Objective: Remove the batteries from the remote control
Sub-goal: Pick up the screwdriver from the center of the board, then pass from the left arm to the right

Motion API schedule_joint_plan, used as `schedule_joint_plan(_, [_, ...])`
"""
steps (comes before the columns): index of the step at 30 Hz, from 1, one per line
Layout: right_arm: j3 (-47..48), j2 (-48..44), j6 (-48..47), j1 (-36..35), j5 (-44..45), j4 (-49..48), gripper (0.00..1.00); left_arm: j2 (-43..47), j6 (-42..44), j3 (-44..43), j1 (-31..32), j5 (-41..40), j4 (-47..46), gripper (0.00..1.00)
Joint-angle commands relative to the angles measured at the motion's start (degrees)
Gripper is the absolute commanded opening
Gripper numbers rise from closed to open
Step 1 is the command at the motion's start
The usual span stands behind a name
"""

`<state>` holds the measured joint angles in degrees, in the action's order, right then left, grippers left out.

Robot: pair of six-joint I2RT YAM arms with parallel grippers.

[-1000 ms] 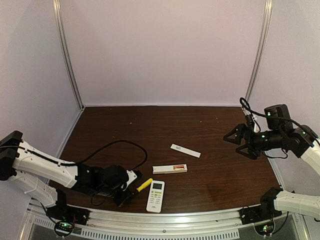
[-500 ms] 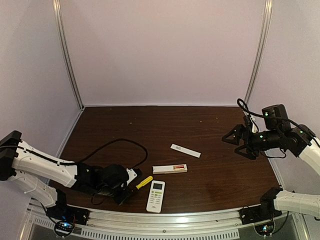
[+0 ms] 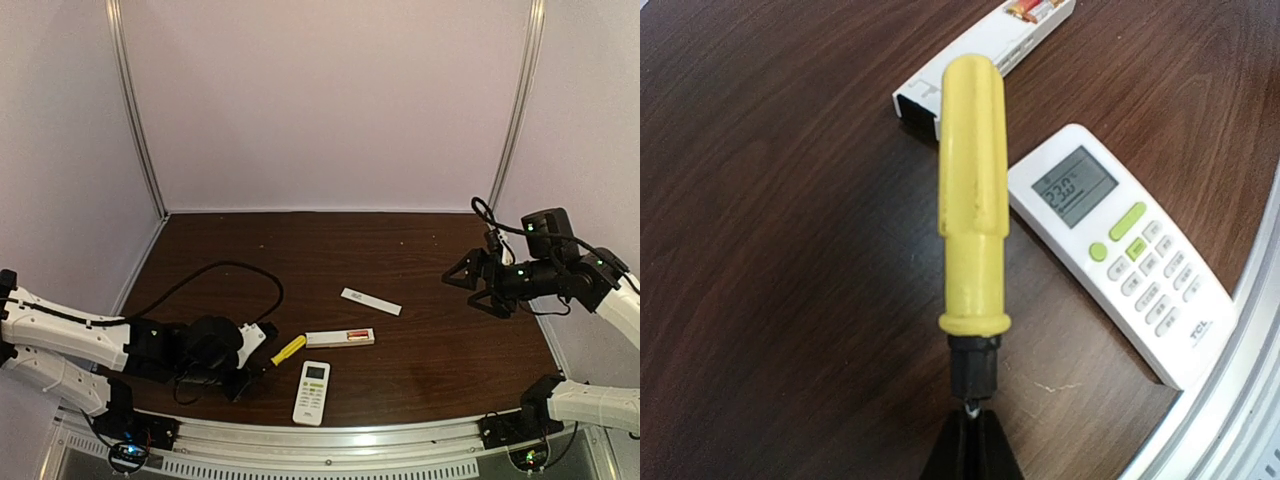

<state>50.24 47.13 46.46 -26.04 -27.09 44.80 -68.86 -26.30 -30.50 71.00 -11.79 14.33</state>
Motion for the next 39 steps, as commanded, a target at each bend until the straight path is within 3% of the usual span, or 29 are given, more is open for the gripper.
schedule_joint_plan(1, [-0.2,0.4,-0.7,-0.5,-1.1,-2.0,1.00,2.6,2.0,-0.7,0.4,0.4,-0.2,0.00])
schedule_joint_plan(12, [-2.4,1.1,1.7,-0.5,-7.7,-7.1,1.00,6.1,7.1,-4.3,0.4,4.1,0.4,0.00])
schedule_joint_plan(24, [-9.7,3.0,15.5,-2.1,-25.4,-18.3,1.00,-0.7,19.6,-13.2,0.4,7.1,1.4,0.00])
schedule_joint_plan(29, [-10.2,4.8,16.9,-4.9,-26.3,-18.2,1.00,-5.1,23.3,-17.8,0.4,9.1,1.4,0.00])
schedule_joint_plan(39, [-10.1,9.1,23.0,-13.9,-23.4,-27.5,0.99,-10.7,30.5,-24.6,0.3,14.6,0.1,0.00])
